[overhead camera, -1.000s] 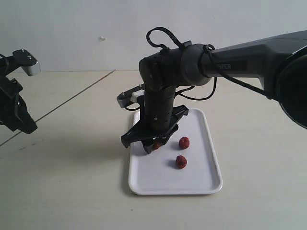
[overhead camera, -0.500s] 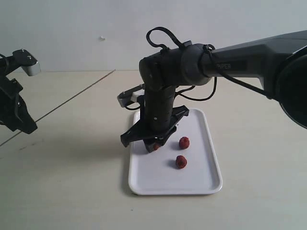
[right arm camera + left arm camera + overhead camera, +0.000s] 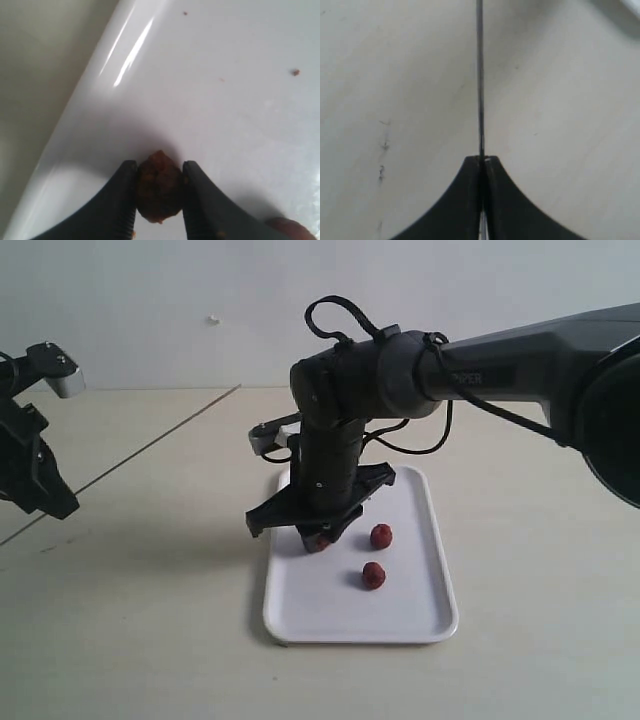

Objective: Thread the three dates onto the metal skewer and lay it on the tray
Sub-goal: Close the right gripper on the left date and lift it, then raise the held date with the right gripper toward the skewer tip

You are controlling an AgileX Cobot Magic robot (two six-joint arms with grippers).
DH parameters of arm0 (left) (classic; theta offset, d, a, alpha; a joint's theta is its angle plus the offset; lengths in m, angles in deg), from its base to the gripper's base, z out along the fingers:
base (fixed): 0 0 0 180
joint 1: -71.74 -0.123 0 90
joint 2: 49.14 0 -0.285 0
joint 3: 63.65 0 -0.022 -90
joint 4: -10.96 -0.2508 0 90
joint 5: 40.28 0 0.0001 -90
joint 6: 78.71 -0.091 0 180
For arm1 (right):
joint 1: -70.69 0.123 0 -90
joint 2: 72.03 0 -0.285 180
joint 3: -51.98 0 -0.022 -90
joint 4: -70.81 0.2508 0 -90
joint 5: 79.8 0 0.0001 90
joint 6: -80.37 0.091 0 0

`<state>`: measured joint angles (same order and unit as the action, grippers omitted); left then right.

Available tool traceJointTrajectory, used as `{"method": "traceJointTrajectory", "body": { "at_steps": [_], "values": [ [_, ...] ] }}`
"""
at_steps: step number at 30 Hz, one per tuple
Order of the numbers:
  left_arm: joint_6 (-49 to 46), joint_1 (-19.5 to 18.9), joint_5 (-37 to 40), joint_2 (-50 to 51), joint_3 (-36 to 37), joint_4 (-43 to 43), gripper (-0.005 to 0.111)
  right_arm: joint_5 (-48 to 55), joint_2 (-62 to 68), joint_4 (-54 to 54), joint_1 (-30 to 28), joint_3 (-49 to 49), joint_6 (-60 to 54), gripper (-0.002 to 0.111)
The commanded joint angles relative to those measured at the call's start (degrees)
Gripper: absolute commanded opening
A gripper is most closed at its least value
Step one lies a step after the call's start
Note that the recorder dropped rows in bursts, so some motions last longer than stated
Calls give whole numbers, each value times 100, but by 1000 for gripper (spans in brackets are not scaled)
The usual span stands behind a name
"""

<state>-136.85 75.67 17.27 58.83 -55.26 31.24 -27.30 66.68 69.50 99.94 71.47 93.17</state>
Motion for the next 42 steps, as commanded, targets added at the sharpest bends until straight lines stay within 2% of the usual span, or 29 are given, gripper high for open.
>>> {"method": "traceJointTrajectory", "body": {
  "at_steps": [1,14,26,34,39,42],
  "values": [
    [-11,-18,-25,-51,18,117,0,-140,-20,-14,12,25,382,29],
    [236,-18,-90,-51,18,242,0,-55,-488,34,-274,25,542,29],
    [333,-18,-238,-51,18,611,0,-581,-694,428,-972,25,830,29],
    [254,18,-236,143,30,1171,0,-1030,-694,1447,-1571,25,320,29],
    [254,18,-248,591,30,1225,0,-1423,-694,2743,-1900,25,-490,29],
    [-222,18,-266,862,18,1418,0,-1597,-694,3686,-2077,25,-1146,27]
  ]
}}
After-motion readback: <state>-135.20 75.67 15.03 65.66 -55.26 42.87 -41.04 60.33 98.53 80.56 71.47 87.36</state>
